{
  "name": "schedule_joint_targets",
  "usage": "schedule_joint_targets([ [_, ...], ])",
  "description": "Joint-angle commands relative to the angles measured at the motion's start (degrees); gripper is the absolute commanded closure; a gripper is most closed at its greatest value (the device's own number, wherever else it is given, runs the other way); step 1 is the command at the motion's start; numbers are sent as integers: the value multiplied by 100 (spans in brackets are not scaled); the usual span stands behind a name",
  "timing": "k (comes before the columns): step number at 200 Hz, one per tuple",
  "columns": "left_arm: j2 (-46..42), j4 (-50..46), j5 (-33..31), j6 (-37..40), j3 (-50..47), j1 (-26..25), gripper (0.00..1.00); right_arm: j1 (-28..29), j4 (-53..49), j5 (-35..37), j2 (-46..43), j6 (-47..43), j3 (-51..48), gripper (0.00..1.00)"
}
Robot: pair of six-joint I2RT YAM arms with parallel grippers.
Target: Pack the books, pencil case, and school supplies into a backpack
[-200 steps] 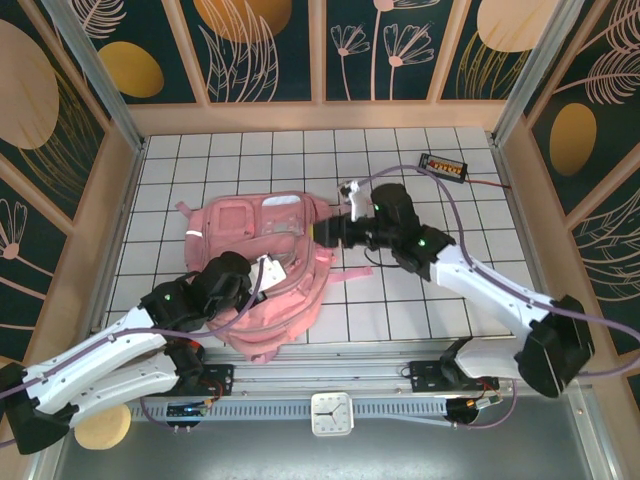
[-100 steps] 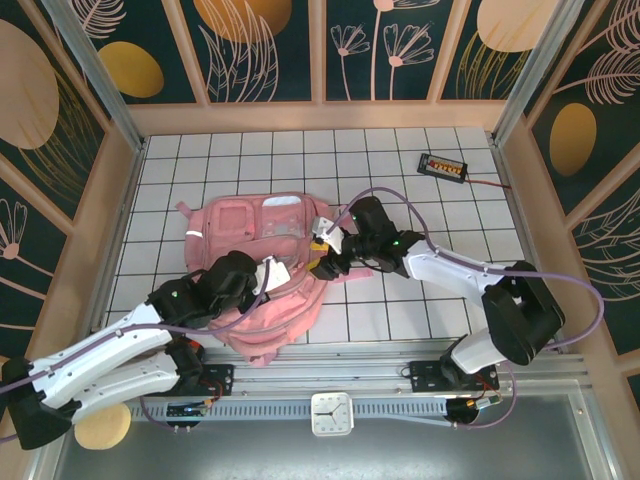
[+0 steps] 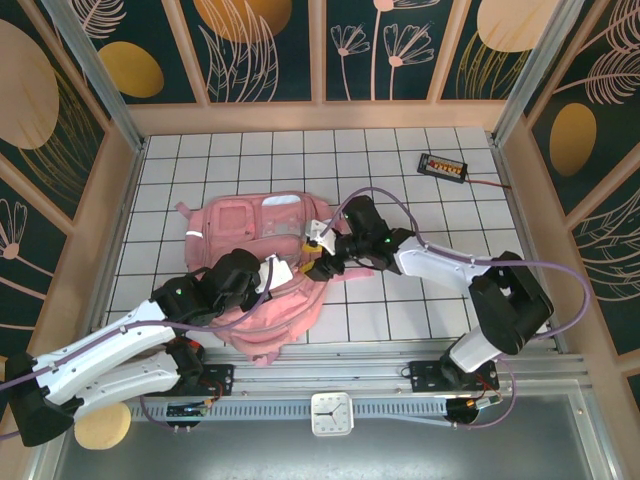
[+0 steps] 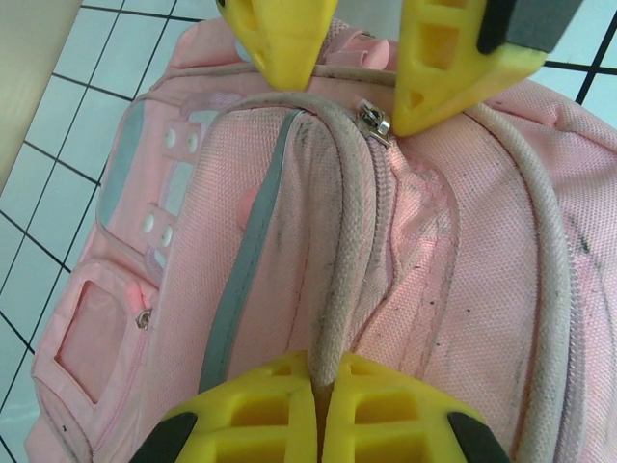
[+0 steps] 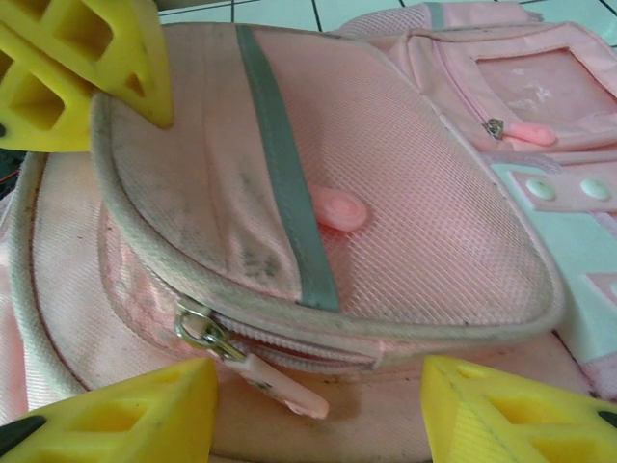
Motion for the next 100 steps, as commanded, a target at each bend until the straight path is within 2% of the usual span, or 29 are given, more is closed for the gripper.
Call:
schedule_joint_targets([
  [1,-118,356,-319,-48,262,-4,100,207,-268,-223,59,-234,180,42],
  [20,-136,349,-334,-75,256,-5,100,325,-380,-154,91,-276,155,42],
  [36,-146,341,-336,-103,273,-4,100,384,-361,-67,110,-223,130,47],
  [92,-124,367,-371,-147,309,-5,100,396,-438,82,11,-53,97,82],
  [100,-119,376,-402,-147,314,-5,100,395,-483,101,-32,-54,88,85],
])
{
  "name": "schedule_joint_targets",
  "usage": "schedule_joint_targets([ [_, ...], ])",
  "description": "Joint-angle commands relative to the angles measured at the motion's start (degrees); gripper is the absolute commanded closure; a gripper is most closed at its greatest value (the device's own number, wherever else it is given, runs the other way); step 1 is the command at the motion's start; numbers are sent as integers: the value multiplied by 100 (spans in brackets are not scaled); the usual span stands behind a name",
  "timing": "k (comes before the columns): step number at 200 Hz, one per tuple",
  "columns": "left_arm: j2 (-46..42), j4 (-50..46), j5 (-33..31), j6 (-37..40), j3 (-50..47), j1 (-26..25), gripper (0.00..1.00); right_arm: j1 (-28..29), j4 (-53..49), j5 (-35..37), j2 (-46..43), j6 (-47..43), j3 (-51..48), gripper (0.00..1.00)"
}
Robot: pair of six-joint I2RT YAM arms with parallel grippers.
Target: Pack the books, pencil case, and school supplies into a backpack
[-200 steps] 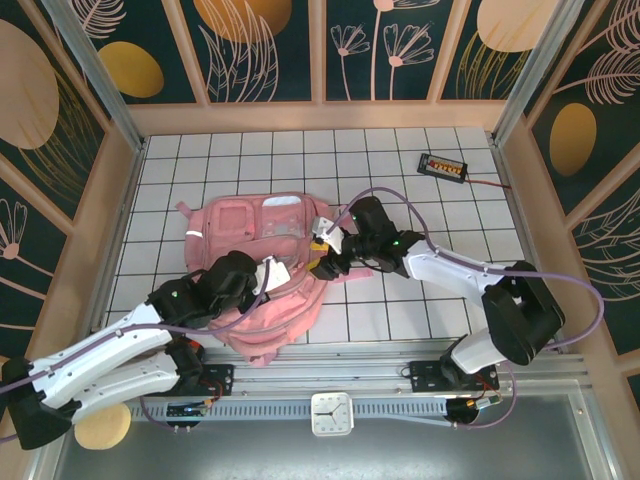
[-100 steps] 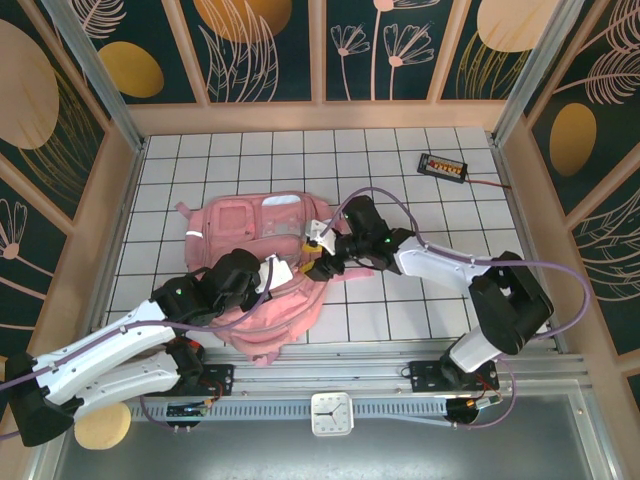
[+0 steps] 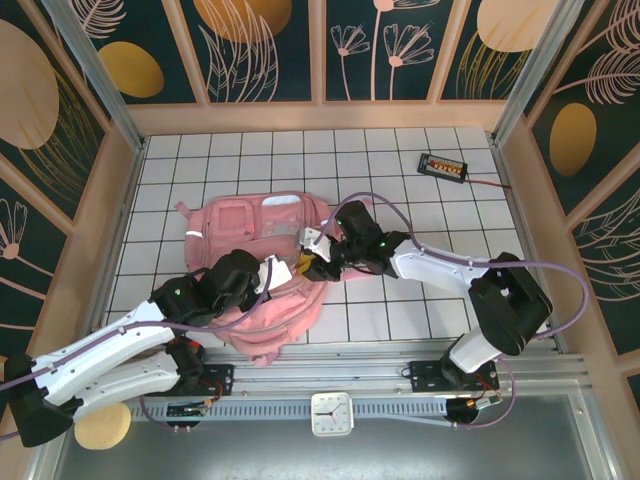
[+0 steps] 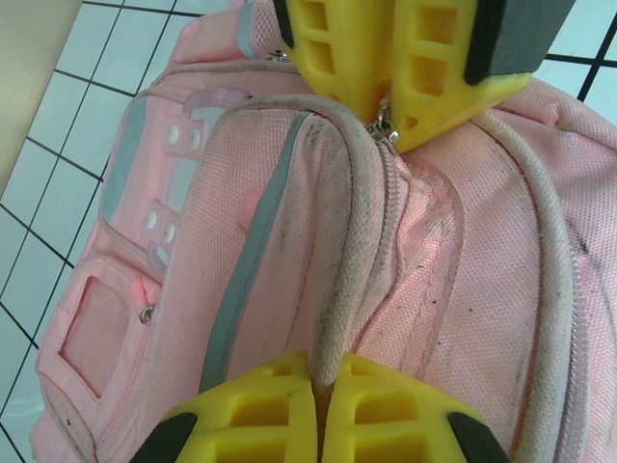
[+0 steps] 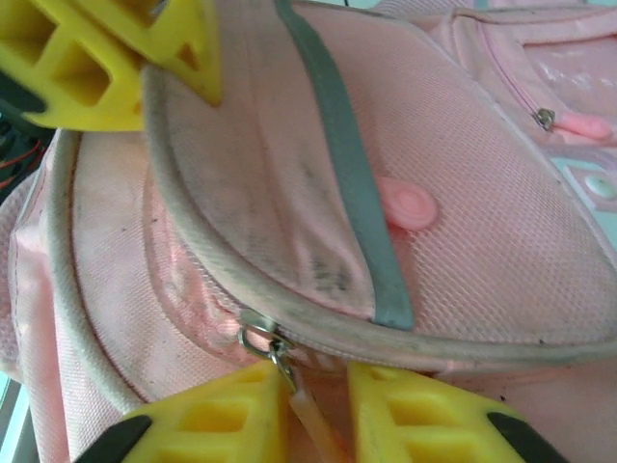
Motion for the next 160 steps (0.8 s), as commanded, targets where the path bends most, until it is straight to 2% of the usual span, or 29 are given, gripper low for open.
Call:
schedule_joint_targets([
  [1,-80,452,-345,-143,308,6,100,99,-241,-98,-40,12,53,85],
  [19,-89,427,-310,-126,309,6,100,98,-238,-14,-176,40,-25,87],
  [36,-80,271,-230,-69,314,7,100,60,-366,67,-254,-49,-11,98],
  [44,-88,194,-225,-19,300,9,100,5,-449,88,-274,-101,23,100],
  [94,-269,-61,-188,342,239,8,100,-780,-1474,55,-14,-852,571,100],
  [112,-307,-58,-100,430,204,6,100,-924,-1834,229,327,-1253,904,100],
  [160,-149,-122,175,967,305,10,100,-1136,-1840,794,1615,-1714,1953,100],
])
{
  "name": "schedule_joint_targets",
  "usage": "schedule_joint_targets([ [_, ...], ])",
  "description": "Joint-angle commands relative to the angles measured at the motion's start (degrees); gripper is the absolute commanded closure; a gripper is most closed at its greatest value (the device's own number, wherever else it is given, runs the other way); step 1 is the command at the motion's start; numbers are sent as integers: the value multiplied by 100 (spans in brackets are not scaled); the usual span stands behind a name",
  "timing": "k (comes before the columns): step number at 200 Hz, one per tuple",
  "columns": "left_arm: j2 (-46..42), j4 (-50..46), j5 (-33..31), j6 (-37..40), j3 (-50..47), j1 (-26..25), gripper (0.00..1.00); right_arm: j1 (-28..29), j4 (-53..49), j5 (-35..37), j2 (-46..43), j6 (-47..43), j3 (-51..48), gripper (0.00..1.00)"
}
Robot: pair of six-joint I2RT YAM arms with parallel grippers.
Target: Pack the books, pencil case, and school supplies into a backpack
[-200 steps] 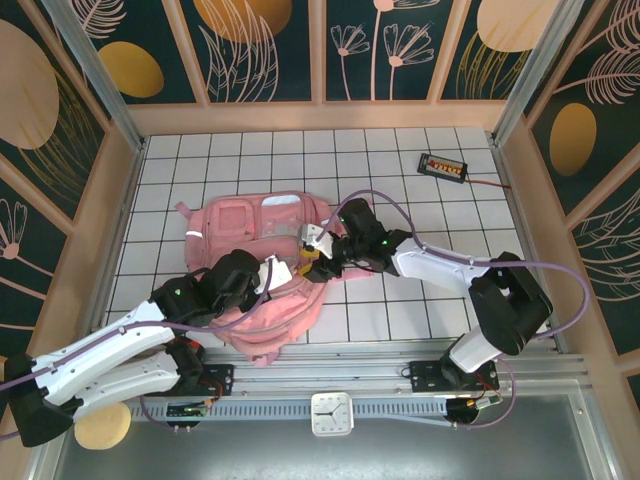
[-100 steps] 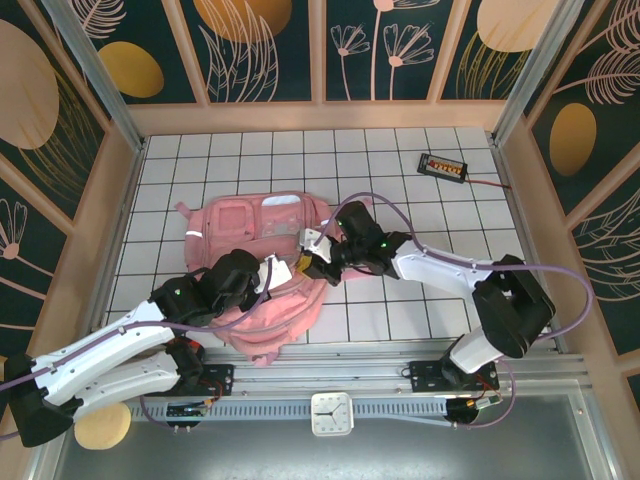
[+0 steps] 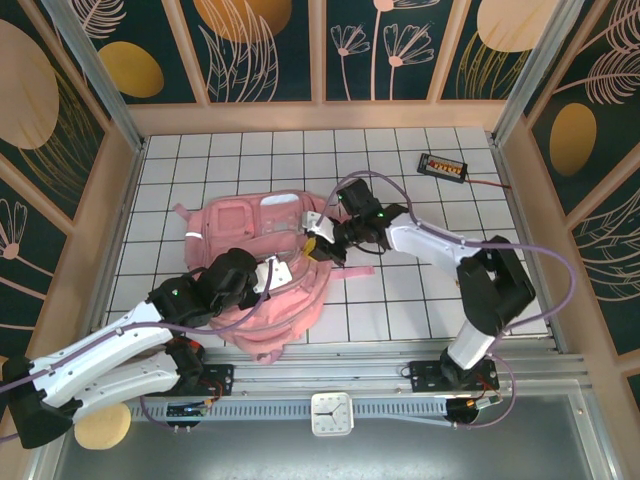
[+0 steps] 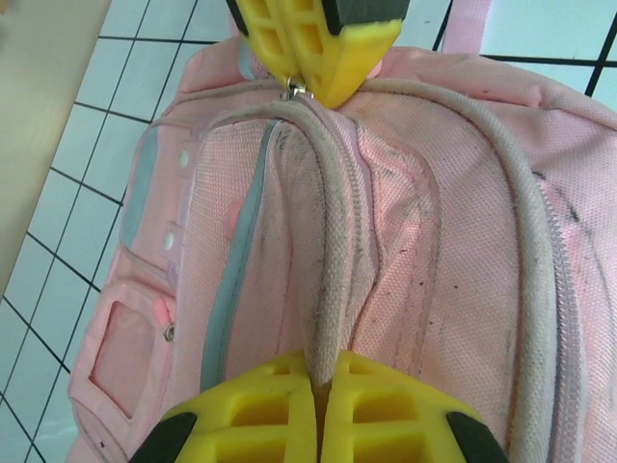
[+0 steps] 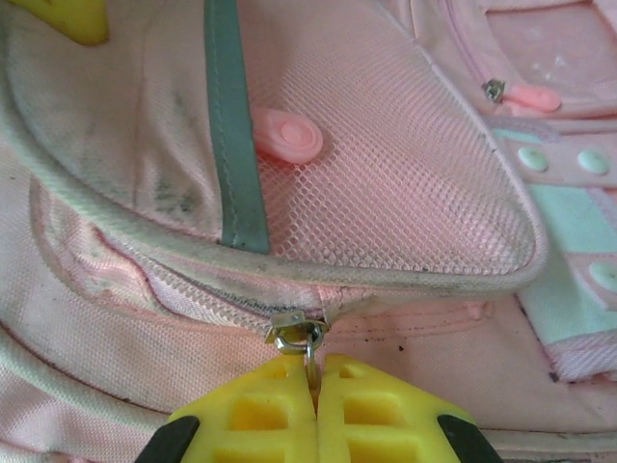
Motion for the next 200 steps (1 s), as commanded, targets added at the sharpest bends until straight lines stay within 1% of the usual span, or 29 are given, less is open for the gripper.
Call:
schedule_joint_targets([
  [1,-75,-210,140,465,288,-12,100,-433,-154,1200,759,-398,576,100],
  [18,43,-339,237,722,357,-13,100,-684,-188,1227,1245,-347,1125,100],
  [26,64,-378,227,832,368,-13,100,-697,-78,1242,1395,-225,1321,100],
  [29,65,-382,222,869,376,-14,100,-851,-24,1285,1430,-167,1372,100],
  [36,41,-365,204,947,383,-13,100,-963,41,1336,1515,-67,1531,100],
  [59,117,-137,99,997,309,-14,100,-1131,64,1362,1626,19,1938,100],
  [81,413,768,-41,838,198,2,100,-1213,273,1513,1574,226,2003,100],
  [95,934,1328,-56,762,302,44,100,-1274,372,1722,1596,333,2025,100],
  [113,1744,1880,77,701,611,123,100,-1390,571,1985,1656,529,2082,100],
  [118,1935,2021,112,700,674,139,100,-1430,630,2067,1690,615,2124,87],
  [125,2161,2268,173,701,755,172,100,-1477,725,2138,1703,713,2159,62],
  [126,2198,2297,182,701,764,176,100,-1487,742,2154,1704,728,2157,60],
  [129,2293,2387,201,700,797,184,100,-1502,796,2217,1698,768,2157,47],
  [135,2459,2542,236,670,851,218,100,-1526,916,2354,1686,826,2125,29],
  [141,2619,2635,281,626,924,263,100,-1539,1022,2488,1635,847,2072,15],
  [149,2815,2731,334,536,1013,337,100,-1574,1086,2601,1549,852,2012,3],
  [152,2878,2757,358,503,1039,364,100,-1592,1077,2615,1517,868,1987,1],
  [159,3013,2806,422,413,1135,438,98,-1635,1034,2635,1406,929,1960,1],
  [171,3229,2879,556,231,1319,536,89,-1745,960,2677,1139,1059,1832,1],
  [177,3321,2933,561,122,1331,569,80,-1813,977,2696,951,1139,1685,1],
  [185,3428,3004,603,-21,1597,615,67,-1921,1010,2685,646,1278,1472,1],
  [193,3510,3078,654,-123,1724,656,52,-2043,1020,2659,328,1419,1265,1],
  [195,3527,3094,667,-140,1762,655,50,-2075,1020,2655,238,1467,1218,1],
  [200,3564,3116,712,-179,1845,669,33,-2142,1027,2634,25,1596,1101,1],
])
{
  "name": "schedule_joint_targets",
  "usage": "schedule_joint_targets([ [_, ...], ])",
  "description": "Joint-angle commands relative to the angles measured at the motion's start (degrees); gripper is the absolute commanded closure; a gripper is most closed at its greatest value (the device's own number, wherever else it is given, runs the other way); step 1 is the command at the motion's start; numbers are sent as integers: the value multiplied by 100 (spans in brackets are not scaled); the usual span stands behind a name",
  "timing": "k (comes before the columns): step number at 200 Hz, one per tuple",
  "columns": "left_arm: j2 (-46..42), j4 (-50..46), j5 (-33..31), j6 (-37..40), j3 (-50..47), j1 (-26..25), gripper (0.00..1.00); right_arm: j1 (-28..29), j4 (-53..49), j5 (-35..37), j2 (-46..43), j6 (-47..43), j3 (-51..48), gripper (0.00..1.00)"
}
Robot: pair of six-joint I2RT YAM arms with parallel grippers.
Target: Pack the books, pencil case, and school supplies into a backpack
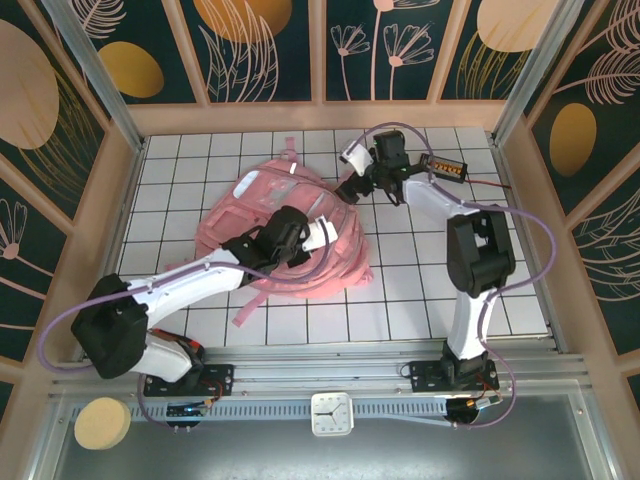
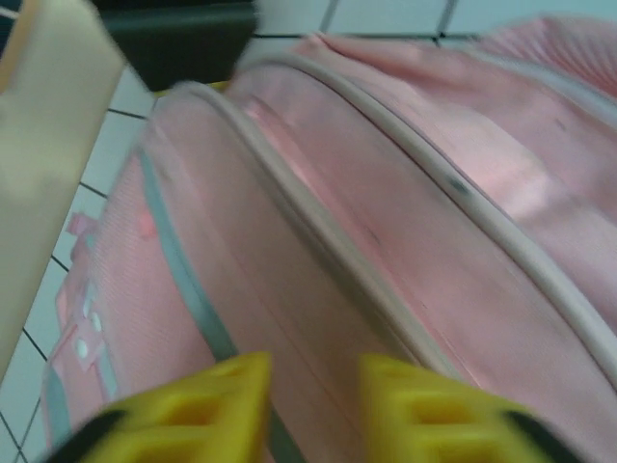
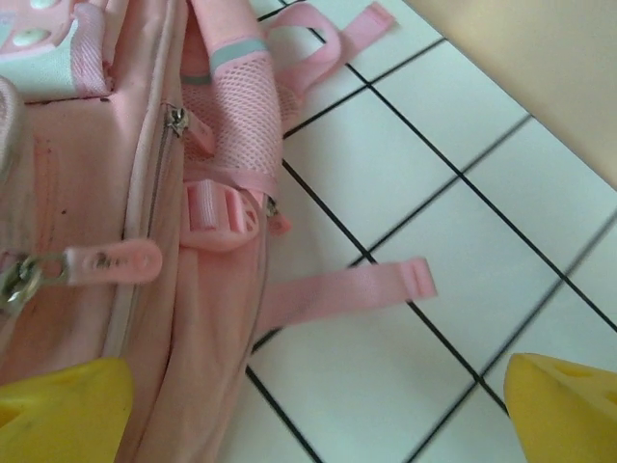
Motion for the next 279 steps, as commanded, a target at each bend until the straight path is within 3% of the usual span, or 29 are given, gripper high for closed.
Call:
schedule_joint_targets([
  [1,147,564,330,-480,523,94,30,-370,170,147,-1172,614,-462,1],
  [6,178,553,396,-496,610,95,6,-454,187,120,-1394,742,-583,1],
  [10,197,527,460,-503,688,95,1,-510,204,105,-1578,847,-682,1],
  [51,-200,101,429,-1279,1331,99,1,-749,203,66,-3263,1989,-1324,1],
  [90,-862,-773,2,-3407,1959,126,1,-763,585,204,-4626,3427,-1930,1],
  [112,-1500,-810,-207,-4471,1633,126,1,-759,811,585,-5235,4179,-2344,1],
  [147,-2837,-529,-939,-5765,568,132,1,-785,499,1007,-5711,4591,-2531,1],
  [196,-4092,-1056,-1647,-6280,-316,126,1,-786,147,1597,-6159,4547,-2986,1],
  [224,-4635,-1096,-1969,-6008,-752,130,1,-789,-128,1912,-6287,4829,-3386,1],
  [242,-4773,-1003,-2029,-5535,-989,130,1,-788,-224,2211,-6287,4774,-3564,1],
  [279,-4611,-1005,-3011,-5462,-1390,145,1,-901,377,2186,-5889,3907,-4062,1],
])
